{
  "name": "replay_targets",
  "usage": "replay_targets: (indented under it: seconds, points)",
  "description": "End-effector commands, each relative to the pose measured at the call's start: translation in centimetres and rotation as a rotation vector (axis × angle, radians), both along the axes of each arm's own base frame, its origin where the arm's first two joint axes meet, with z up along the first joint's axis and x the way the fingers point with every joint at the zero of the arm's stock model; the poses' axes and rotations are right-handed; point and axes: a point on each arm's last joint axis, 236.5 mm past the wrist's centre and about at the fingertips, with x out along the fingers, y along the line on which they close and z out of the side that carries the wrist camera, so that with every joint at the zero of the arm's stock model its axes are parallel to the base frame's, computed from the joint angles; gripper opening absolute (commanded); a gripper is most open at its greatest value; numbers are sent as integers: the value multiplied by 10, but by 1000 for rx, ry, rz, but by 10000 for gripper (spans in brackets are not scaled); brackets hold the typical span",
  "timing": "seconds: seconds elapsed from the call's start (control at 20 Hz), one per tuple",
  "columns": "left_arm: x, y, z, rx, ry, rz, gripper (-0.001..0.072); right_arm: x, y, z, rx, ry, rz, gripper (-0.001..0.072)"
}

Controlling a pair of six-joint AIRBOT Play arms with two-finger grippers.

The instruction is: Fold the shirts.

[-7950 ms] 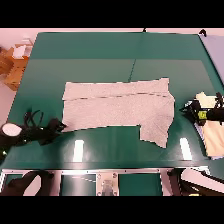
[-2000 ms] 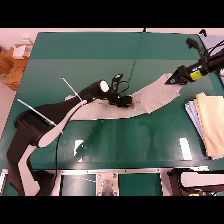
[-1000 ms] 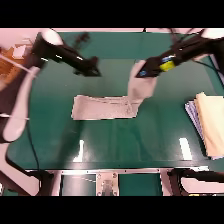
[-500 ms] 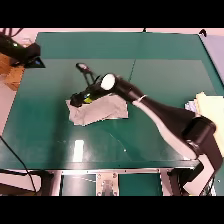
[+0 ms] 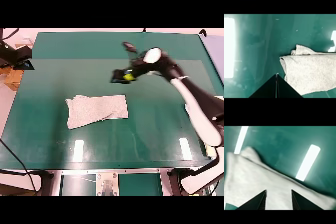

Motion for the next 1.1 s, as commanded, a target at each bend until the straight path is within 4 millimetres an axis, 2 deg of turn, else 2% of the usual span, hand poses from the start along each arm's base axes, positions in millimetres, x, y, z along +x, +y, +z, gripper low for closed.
replay_targets:
  seconds: [0.0,0.1,0.2,0.35,0.45,0.5,0.55,0.6,0.65,0.75,0.85,0.95,1.05]
  points:
    - [-2,2,-1,7,8,3,21,-34,-84,-42,-16,242,-133,575]
    - [-2,2,-1,6,9,3,21,-59,-81,-81,31,338,-172,603]
    - [-2,2,-1,6,9,6,21,-72,-58,-103,111,365,-181,602]
    - [-2,2,-1,6,9,6,21,-88,-17,-122,174,408,-150,602]
    - [-2,2,-1,6,9,6,21,-93,12,-127,217,416,-130,596]
    - [-2,2,-1,6,9,6,21,-92,24,-126,240,398,-125,548]
    - [-2,2,-1,6,9,5,21,-88,31,-121,260,371,-115,273]
    - [-2,2,-1,7,9,5,21,-83,35,-113,275,355,-108,29]
    - [-2,2,-1,7,9,5,21,-75,35,-102,288,330,-103,12]
    - [-2,2,-1,6,10,5,21,-51,26,-65,326,249,-114,10]
    - [-3,2,-1,6,12,4,21,-19,-1,-6,376,121,-142,10]
    - [-4,2,-1,6,17,3,21,8,-50,59,408,-3,-191,10]
    - [-4,2,-1,5,17,3,21,26,-119,113,398,-104,-271,10]
